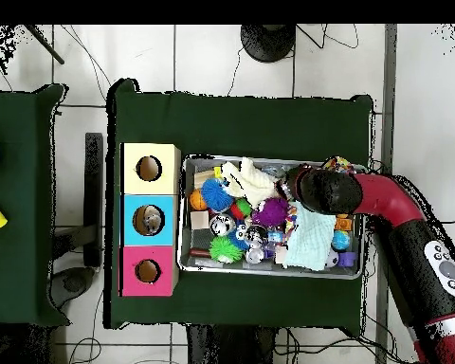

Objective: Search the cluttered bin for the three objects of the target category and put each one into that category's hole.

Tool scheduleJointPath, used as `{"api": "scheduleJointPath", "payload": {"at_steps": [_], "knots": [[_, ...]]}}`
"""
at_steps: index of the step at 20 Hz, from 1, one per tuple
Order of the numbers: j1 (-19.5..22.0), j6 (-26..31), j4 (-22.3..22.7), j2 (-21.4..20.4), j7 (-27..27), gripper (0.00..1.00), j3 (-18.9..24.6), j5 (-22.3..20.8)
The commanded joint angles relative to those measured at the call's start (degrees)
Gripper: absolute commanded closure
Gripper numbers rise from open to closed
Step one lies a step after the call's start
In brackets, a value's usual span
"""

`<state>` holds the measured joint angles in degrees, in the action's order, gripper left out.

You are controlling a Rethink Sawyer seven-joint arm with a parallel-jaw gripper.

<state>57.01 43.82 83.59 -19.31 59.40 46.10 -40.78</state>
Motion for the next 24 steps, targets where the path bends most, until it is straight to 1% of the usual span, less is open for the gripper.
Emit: {"api": "scheduleJointPath", "payload": {"at_steps": [1,13,24], "knots": [[-2.09,-5.49,2.78,4.3,-9.03,0.0,5.43,-0.06],[-2.36,-5.46,3.94,3.2,-7.6,0.0,5.59,-0.44],[-2.74,-4.0,5.14,0.23,-5.35,0.0,5.5,-0.19]]}}
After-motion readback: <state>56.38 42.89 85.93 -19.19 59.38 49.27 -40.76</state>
